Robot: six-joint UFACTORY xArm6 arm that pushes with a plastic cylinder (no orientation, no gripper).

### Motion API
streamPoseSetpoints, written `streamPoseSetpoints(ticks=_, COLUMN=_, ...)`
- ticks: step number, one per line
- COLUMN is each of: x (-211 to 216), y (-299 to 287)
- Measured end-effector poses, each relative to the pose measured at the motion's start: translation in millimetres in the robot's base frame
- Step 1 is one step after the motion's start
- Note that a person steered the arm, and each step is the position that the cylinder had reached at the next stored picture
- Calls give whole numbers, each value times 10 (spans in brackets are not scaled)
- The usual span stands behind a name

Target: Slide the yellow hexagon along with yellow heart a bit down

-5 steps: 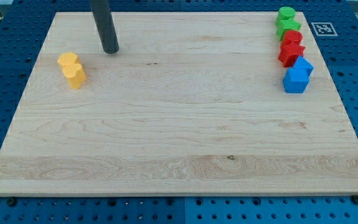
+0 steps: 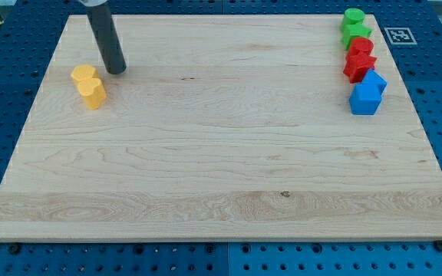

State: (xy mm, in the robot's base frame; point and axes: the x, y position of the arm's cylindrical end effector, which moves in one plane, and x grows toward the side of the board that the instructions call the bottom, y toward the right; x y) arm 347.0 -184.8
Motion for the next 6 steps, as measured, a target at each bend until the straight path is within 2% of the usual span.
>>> streamPoseSetpoints(ticks=2, x=-31, y=-151)
streamPoseSetpoints(ticks=3, x=-216, y=-254)
streamPoseSetpoints(ticks=6, x=94, y=-381)
